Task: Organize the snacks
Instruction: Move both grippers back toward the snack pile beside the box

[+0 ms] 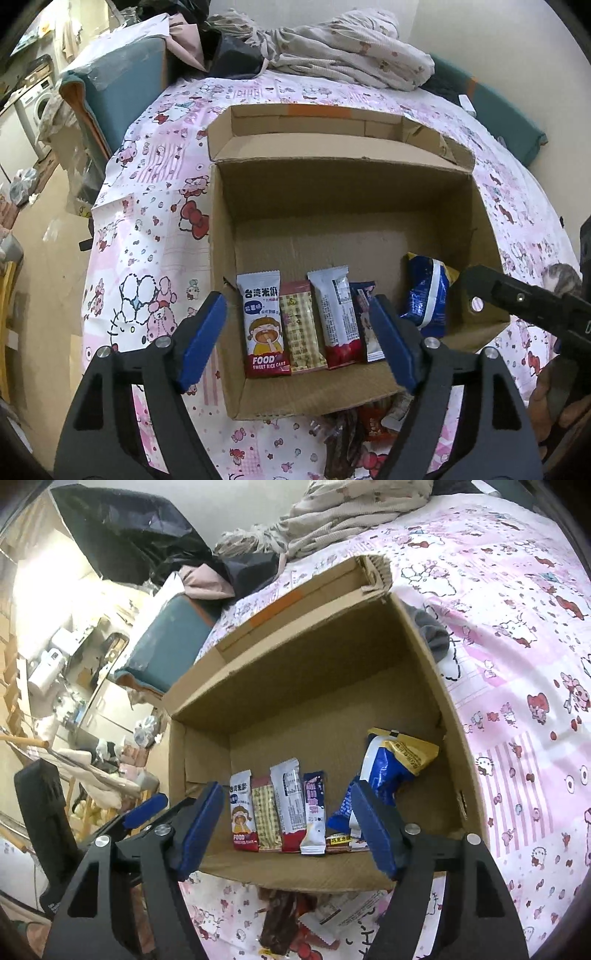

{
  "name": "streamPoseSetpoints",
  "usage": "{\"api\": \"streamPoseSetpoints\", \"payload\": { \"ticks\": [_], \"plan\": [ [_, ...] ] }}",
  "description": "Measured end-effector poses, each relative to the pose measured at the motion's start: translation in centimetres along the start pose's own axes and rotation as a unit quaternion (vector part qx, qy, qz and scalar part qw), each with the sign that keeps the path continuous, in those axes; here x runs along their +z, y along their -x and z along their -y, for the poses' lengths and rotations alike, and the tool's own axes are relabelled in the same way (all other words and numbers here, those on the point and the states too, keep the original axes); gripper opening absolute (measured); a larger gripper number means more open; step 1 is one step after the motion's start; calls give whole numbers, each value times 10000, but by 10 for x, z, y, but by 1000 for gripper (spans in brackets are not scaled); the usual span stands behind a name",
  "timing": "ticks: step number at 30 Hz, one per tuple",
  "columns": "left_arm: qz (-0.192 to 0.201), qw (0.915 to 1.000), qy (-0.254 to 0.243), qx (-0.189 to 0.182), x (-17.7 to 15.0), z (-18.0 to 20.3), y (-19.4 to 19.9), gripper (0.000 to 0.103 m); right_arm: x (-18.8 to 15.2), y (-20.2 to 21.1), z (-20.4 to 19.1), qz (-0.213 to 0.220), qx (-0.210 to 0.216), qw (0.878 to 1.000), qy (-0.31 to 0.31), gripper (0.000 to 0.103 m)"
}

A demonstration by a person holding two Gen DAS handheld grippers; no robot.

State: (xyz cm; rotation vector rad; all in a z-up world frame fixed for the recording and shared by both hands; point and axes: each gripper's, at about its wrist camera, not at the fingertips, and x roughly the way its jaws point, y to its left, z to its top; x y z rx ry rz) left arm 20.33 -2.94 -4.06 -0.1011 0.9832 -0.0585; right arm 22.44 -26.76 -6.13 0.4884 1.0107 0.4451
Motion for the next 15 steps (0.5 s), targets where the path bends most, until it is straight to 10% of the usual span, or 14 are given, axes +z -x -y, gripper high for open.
{"api": "streamPoseSetpoints", "payload": {
  "ticks": [7, 15],
  "plan": [
    [240, 9996, 164, -23, -5, -12, 26, 86, -8, 21, -2, 156, -65, 9998, -78, 75],
    [463, 9982, 377, -100, -21, -25, 54, 97, -30, 44, -13, 316, -97, 9993, 188, 103]
  ]
}}
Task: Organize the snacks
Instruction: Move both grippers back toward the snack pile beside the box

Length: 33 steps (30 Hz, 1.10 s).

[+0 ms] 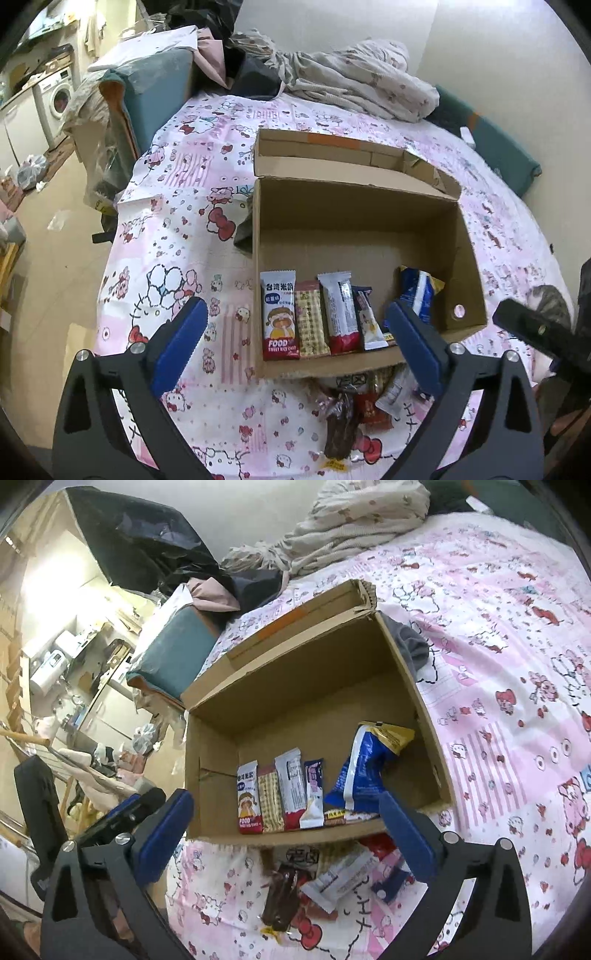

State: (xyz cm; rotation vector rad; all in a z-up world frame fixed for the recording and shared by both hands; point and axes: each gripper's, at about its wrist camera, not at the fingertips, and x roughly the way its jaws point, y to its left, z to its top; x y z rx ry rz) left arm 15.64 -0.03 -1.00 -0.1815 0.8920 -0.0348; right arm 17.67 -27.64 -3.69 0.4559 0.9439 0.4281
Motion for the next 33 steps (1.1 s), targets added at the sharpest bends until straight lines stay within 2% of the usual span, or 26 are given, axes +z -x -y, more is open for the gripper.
{"api": "streamPoseSetpoints", "payload": {
  "ticks": [3, 8, 15, 18, 23, 28, 31, 33],
  "plan": [
    [0, 10000, -8, 62, -8, -2, 7, 97, -14, 9, -7, 75, -287, 9994, 157, 103],
    [-174, 9998, 82, 7, -25, -5, 11, 97, -32, 21, -7, 162, -339, 9992, 124, 103],
    [-174, 9998, -96, 28, -42, 2, 21, 97, -52, 30, -8, 60, -370, 9993, 38, 103],
    [-183, 9998, -47, 54, -47, 2, 24, 97, -58, 31, -6, 6, -528, 9986, -6, 103],
    [-308, 9995, 40, 79, -53, -2, 20, 97, -65, 27, 12, -232, -672, 9968, -362, 103],
    [-674, 9971, 342, 132, -60, -11, 1, 96, -71, 20, 38, -439, -926, 9907, -892, 103],
    [-971, 9944, 412, 105, -67, -11, -15, 90, -71, 17, 51, -494, -945, 9867, -1224, 103],
    [-1173, 9924, 366, 22, -74, -6, -25, 79, -70, 15, 57, -507, -954, 9846, -1378, 103]
  ]
}}
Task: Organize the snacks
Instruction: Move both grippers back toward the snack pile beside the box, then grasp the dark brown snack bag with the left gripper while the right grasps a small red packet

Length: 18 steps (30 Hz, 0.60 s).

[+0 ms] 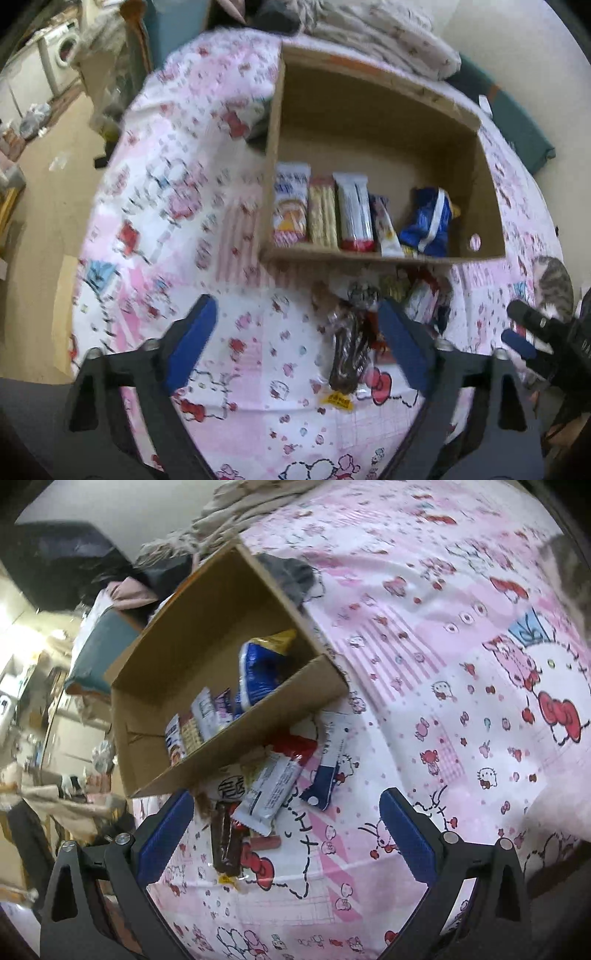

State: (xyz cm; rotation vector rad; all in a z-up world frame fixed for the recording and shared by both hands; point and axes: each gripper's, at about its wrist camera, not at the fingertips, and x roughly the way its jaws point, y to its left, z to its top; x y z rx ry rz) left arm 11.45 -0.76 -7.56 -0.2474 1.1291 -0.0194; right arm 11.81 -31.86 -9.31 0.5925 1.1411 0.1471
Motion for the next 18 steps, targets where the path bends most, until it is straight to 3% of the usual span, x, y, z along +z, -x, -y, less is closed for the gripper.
{"api": "streamPoseSetpoints", "payload": {
  "ticks": [5, 10, 15, 18],
  "plan": [
    [-691, 9963, -508, -32, -16, 23, -38, 64, 3, -6, 0, -81, 29, 9999, -74, 103],
    [-1139, 9896, -873, -81, -32, 42, -65, 64, 1, -11, -3, -187, 75, 9998, -39, 103],
    [-1473, 9775, -1483, 266, -43, 64, -89, 69, 1, -16, -6, -276, 102, 9996, -14, 103],
    [-1373, 9692, -1992, 458, -51, 80, -93, 74, 0, -18, -8, -311, 108, 9995, 12, 103]
  ]
}}
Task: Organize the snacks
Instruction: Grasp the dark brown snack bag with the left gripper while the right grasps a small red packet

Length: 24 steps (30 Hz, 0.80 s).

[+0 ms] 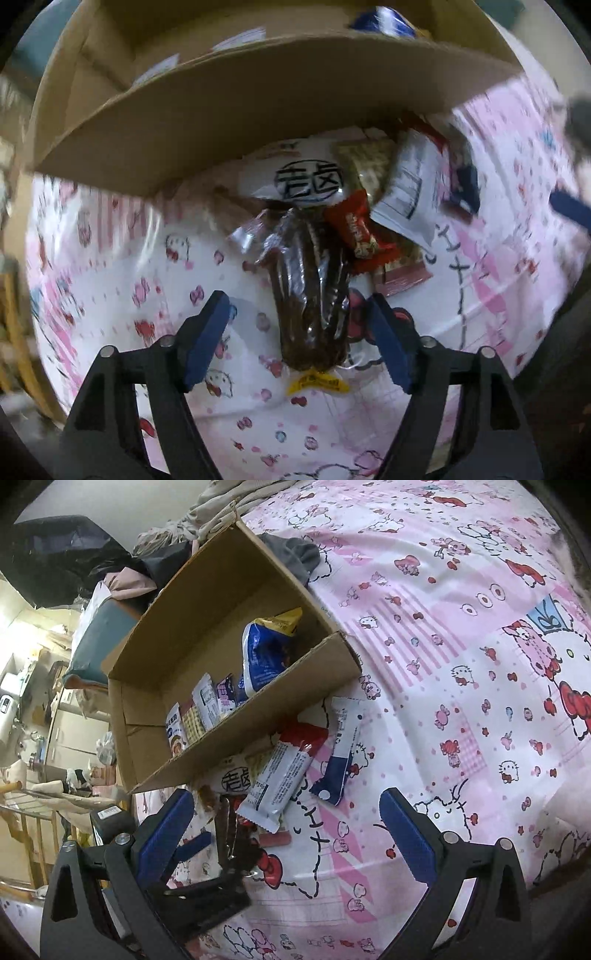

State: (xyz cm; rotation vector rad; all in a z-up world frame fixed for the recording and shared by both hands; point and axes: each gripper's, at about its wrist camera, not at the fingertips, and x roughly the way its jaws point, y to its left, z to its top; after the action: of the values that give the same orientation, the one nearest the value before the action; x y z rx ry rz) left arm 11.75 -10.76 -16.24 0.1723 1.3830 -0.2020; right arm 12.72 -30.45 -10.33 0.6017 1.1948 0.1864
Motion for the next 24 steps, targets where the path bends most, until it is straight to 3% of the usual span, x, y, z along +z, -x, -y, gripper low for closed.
{"api": "streamPoseSetpoints", "payload": {
  "ticks": [4, 9, 14, 24],
  "plan": [
    [21, 10000, -57, -47, -1, 3, -2, 73, -1, -1, -1, -16, 12, 10000, 4, 103],
    [-30, 9995, -104, -294, -5, 3, 4, 32, -1, -1, -1, -12, 9, 10000, -3, 103],
    [-210, 9943, 217, -1024, -13, -8, 20, 14, -1, -1, -4, 1, 46, 10000, -13, 103],
    [-22, 9860, 675, -1526, -29, -34, 65, 11, 1, 5, -5, 49, 230, 9997, -64, 103]
  ]
}}
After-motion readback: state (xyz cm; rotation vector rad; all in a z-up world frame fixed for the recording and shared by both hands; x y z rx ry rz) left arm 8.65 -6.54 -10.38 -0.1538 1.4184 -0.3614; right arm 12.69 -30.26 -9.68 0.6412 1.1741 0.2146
